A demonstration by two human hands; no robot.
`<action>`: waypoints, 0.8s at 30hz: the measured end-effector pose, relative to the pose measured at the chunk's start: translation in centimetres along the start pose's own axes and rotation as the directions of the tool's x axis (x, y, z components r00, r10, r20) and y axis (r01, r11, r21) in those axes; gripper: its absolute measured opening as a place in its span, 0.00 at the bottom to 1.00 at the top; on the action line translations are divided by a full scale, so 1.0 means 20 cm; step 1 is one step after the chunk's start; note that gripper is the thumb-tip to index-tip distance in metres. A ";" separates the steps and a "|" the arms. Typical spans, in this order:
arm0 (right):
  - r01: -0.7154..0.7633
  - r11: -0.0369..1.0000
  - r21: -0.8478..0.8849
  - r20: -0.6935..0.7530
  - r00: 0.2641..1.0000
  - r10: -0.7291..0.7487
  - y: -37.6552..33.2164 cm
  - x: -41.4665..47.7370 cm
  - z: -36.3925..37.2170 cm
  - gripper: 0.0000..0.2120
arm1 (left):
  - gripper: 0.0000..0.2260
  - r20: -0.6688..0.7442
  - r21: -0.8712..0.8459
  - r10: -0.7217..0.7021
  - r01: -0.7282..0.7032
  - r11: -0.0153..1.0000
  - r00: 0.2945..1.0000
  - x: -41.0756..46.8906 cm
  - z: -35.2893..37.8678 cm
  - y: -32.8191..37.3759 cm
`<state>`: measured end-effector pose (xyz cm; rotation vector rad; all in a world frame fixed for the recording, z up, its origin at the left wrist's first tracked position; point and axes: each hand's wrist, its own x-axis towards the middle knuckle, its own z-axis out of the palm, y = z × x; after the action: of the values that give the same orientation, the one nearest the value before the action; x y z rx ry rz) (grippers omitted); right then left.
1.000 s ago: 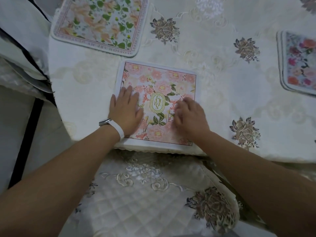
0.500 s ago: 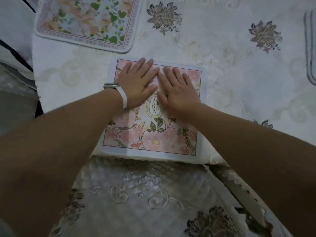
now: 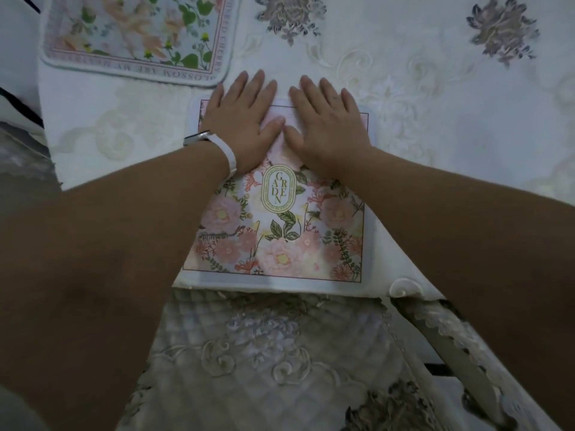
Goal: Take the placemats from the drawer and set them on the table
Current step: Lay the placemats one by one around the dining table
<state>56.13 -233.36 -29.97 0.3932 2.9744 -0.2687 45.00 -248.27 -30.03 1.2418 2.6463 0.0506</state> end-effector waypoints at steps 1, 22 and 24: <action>-0.036 0.999 0.004 -0.001 0.999 0.036 0.01 -0.02 0.00 0.34 | 0.30 -0.003 -0.012 -0.060 0.060 0.998 0.998 -0.01 0.00 0.00; -0.227 0.968 0.107 0.080 0.972 0.219 -0.08 -0.83 0.10 0.39 | 0.38 0.054 -0.073 -0.301 0.305 0.950 0.952 -0.82 0.12 0.01; -0.226 0.970 0.094 0.083 0.972 0.219 -0.11 -0.89 0.12 0.39 | 0.39 0.067 -0.077 -0.300 0.305 0.949 0.952 -0.90 0.12 0.04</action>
<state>72.85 -240.30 -29.24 0.7077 2.8204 -0.4027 57.39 -261.67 -29.07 0.7875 2.7224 0.0796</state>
